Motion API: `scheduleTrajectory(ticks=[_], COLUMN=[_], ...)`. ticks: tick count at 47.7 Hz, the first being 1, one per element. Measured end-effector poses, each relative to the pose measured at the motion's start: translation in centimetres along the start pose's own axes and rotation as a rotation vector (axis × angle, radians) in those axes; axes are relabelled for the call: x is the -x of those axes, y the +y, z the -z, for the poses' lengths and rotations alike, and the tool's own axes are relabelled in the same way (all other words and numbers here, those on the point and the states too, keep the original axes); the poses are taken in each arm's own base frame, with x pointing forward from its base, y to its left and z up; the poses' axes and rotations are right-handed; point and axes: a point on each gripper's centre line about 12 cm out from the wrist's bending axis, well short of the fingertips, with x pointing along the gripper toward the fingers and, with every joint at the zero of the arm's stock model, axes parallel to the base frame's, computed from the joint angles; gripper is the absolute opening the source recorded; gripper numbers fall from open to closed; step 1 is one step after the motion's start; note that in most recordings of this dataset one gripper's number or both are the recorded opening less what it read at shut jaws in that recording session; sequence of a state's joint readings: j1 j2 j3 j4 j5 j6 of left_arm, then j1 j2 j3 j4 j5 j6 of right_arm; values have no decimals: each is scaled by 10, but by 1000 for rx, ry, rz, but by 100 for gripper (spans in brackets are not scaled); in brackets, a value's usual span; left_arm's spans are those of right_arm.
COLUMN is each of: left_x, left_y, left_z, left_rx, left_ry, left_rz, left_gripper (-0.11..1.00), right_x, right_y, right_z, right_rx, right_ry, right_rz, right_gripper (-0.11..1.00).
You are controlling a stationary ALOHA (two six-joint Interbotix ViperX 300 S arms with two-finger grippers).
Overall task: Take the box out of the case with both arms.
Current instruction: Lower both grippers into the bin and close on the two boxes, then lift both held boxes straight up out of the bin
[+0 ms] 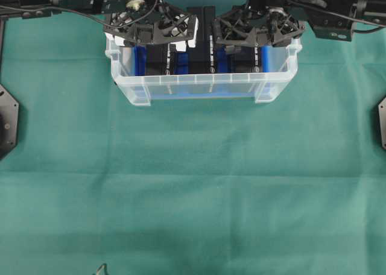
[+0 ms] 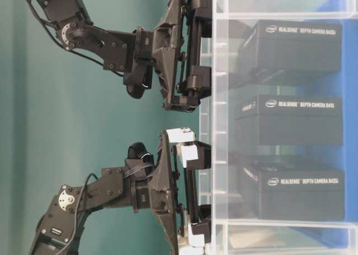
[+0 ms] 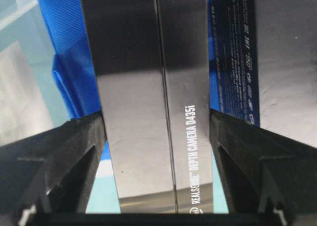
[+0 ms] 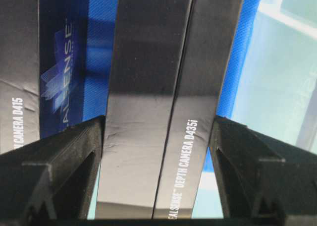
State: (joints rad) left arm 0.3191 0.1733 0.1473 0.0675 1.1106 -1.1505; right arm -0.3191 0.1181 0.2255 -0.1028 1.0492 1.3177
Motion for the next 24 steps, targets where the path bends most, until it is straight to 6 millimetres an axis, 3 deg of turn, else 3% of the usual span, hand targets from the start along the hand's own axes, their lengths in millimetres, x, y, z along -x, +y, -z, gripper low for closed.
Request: scheduleTrajectory(ticks=[14,24], left_x=[3,28], left_y=[0,6], left_z=[1,3], left_rx=[-4,-11], left_ry=[-2,9], left_rz=[6,-16], left_gripper=[64,64], right_x=[4,29], right_y=[3,5], right_z=[-2,-6], right_rx=[-9,-17], right_ry=[-5,-15], right_rz=[-14,-40], right_gripper=[67,67])
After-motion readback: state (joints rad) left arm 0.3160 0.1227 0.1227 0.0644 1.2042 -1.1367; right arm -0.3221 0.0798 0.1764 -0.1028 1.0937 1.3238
